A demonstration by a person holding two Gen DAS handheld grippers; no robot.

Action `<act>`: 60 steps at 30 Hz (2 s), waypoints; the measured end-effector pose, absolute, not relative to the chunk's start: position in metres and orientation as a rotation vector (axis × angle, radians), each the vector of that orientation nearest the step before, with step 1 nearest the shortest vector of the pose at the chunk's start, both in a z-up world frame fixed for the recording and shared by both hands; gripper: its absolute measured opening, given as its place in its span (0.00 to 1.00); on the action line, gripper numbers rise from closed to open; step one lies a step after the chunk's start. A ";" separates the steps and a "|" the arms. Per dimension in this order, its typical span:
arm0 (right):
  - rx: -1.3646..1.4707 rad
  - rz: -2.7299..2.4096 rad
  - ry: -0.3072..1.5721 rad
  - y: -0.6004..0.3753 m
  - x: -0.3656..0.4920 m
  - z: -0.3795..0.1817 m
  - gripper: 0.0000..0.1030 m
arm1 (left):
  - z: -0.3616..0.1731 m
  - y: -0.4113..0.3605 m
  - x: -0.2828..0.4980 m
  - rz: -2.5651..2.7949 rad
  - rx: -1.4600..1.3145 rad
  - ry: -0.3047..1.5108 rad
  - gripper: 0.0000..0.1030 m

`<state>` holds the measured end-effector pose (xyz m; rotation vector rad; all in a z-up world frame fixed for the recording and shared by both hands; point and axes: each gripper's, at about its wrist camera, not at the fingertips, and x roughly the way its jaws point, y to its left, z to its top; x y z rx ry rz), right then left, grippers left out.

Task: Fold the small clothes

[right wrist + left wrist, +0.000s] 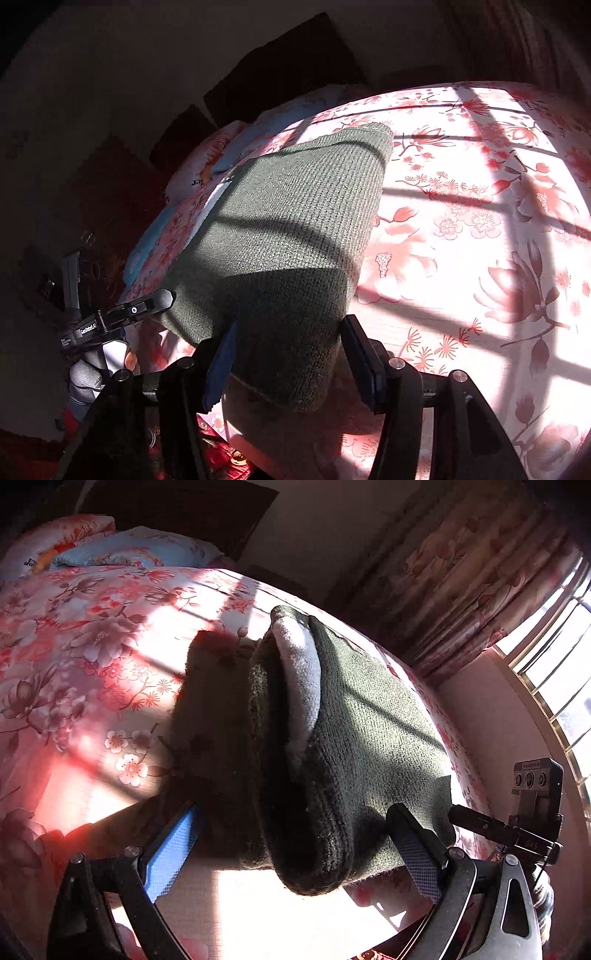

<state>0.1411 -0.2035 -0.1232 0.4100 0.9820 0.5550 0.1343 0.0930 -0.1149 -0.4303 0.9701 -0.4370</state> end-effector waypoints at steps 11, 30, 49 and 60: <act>0.432 0.506 0.944 -0.211 0.181 -0.127 0.41 | -0.115 0.071 0.182 -0.525 -0.444 1.020 1.00; 0.196 0.247 0.665 -0.226 0.144 -0.069 0.48 | -0.042 0.057 0.139 -0.251 -0.226 0.504 1.00; -0.079 0.109 0.467 -0.173 0.029 -0.051 0.64 | -0.053 -0.009 0.038 -0.013 0.080 0.491 1.00; -0.088 0.090 0.539 -0.168 0.035 -0.058 0.64 | -0.053 -0.012 0.036 -0.029 0.080 0.488 1.00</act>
